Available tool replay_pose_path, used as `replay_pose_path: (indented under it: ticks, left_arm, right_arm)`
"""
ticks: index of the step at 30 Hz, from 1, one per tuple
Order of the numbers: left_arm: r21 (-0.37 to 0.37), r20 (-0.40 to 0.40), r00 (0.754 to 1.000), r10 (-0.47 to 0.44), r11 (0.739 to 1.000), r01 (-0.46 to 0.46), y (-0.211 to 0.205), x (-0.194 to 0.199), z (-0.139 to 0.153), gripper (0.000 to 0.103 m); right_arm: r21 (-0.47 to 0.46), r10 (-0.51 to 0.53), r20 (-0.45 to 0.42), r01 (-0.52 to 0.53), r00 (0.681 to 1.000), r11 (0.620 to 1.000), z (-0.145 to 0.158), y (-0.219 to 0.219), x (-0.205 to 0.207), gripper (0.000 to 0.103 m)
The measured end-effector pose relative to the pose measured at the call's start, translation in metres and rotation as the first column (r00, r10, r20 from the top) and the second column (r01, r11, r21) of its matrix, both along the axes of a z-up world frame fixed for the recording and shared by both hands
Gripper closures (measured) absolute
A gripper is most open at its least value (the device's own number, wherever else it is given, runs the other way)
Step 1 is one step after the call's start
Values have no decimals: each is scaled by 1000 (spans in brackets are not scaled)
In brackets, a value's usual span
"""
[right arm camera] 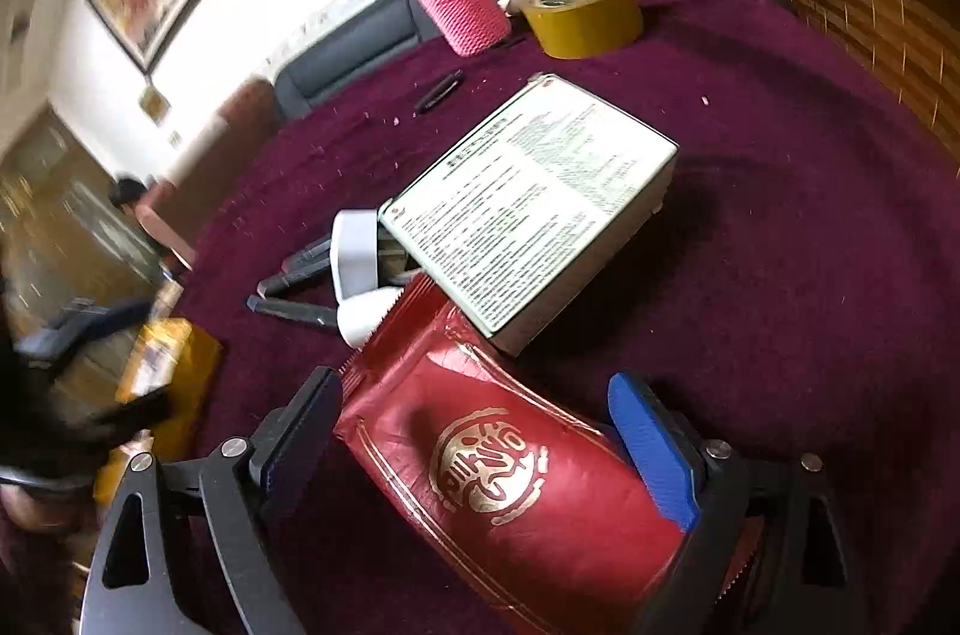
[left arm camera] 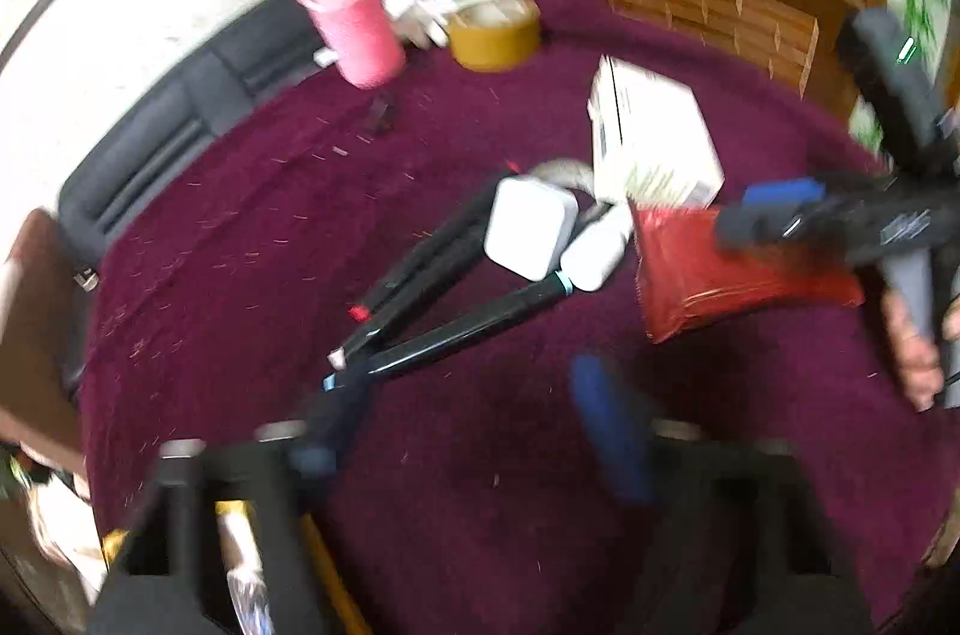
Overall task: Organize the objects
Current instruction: 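Grasp a black marker with the left gripper while the right gripper approaches the red packet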
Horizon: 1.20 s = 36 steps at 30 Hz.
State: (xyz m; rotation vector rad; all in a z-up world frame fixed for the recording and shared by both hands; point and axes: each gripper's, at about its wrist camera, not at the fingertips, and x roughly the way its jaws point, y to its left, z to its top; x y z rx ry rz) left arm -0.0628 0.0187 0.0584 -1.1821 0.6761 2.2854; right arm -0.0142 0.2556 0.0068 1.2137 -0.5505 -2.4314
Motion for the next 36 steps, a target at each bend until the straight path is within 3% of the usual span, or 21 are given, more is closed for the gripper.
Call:
replay_pose_path:
  ticks: [1,6,10,16,17,19,22,26,29,32,36]
  left_arm:
    - [-22,23,1000,-20,1000,21,6,-8,-8,64]
    - [-115,75,986,-148,981,156,28,-30,-39,68]
    - [-159,82,977,-195,966,206,32,-42,-48,64]
    - [-140,121,969,-215,963,231,25,-42,-49,64]
    - [-131,144,967,-209,965,228,24,-42,-49,65]
    - [-113,184,963,-198,969,221,21,-39,-49,82]
    - [-141,174,970,-172,970,197,20,-27,-48,90]
    - [-126,194,969,-150,976,176,18,-1,-46,90]
    - [-106,156,985,-67,991,84,15,6,-46,90]
    - [-60,108,994,26,998,-20,10,7,-46,82]
    - [-3,121,990,79,997,-79,7,22,-42,89]
  right_arm:
    - [-37,-13,15,13,1000,999,-2,7,0,9]
    - [-173,-51,60,61,997,983,-8,31,-2,9]
    - [-177,-50,64,61,997,982,-7,26,0,7]
    - [-173,-45,61,55,997,983,-7,23,2,5]
    - [-176,-46,61,56,997,983,-7,23,3,5]
    - [-181,-46,60,56,997,982,-8,25,0,4]
    - [-180,-45,58,54,997,982,-8,24,-1,4]
    - [-183,-43,59,53,997,982,-8,24,-1,4]
    - [-187,-42,62,53,997,981,-8,25,-2,4]
    - [-179,-37,58,47,998,983,-8,24,-2,3]
    - [-170,-22,48,30,999,985,-8,22,-2,1]
